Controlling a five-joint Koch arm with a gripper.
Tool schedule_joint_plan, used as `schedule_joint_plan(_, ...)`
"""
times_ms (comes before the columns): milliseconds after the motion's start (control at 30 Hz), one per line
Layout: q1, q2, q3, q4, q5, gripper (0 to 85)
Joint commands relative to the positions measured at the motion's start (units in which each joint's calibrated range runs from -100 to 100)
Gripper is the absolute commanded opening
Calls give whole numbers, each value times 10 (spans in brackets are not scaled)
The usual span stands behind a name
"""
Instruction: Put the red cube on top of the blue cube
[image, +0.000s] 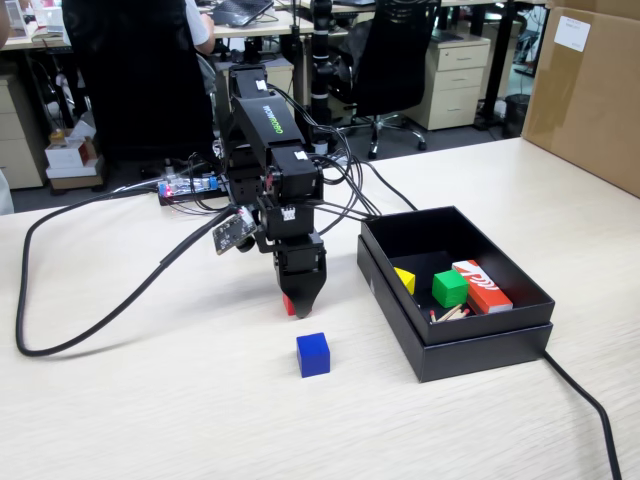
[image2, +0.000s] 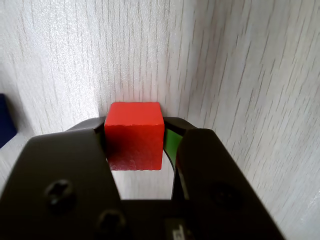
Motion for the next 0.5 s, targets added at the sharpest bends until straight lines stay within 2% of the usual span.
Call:
schedule_joint_plan(0, -1, -81, 56, 1, 0, 9)
schedule_joint_plan(200, -2, -92, 204, -21, -1, 9)
schedule_joint_plan(467, -3, -18, 303, -22, -2, 9)
